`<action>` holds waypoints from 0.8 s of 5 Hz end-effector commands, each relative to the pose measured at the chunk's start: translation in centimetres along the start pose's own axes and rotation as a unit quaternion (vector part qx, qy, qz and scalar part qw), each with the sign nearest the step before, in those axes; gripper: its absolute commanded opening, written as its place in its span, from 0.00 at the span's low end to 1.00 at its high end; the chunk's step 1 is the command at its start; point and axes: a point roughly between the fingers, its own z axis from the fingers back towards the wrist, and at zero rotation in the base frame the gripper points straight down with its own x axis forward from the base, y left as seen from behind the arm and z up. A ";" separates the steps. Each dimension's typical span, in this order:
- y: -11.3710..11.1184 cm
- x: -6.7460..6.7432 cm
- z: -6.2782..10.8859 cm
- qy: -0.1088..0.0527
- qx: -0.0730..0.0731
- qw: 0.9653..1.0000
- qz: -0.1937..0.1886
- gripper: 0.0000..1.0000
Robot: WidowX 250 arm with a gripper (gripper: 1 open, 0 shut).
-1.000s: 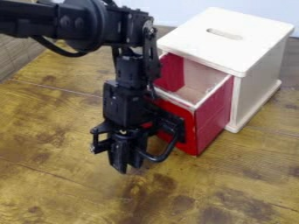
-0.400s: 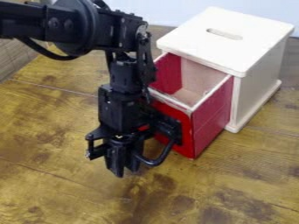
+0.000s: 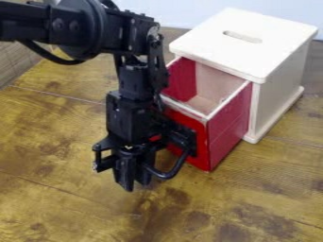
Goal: Open the drawer
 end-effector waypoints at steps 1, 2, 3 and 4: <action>1.3 -3.9 3.0 0.001 -0.011 0.999 -0.041 0.00; 1.9 -4.1 3.4 0.010 -0.015 1.000 -0.016 0.00; 2.5 -4.3 3.8 0.019 -0.018 1.000 0.009 0.00; 2.2 -4.4 3.4 0.014 -0.014 1.000 -0.014 0.00</action>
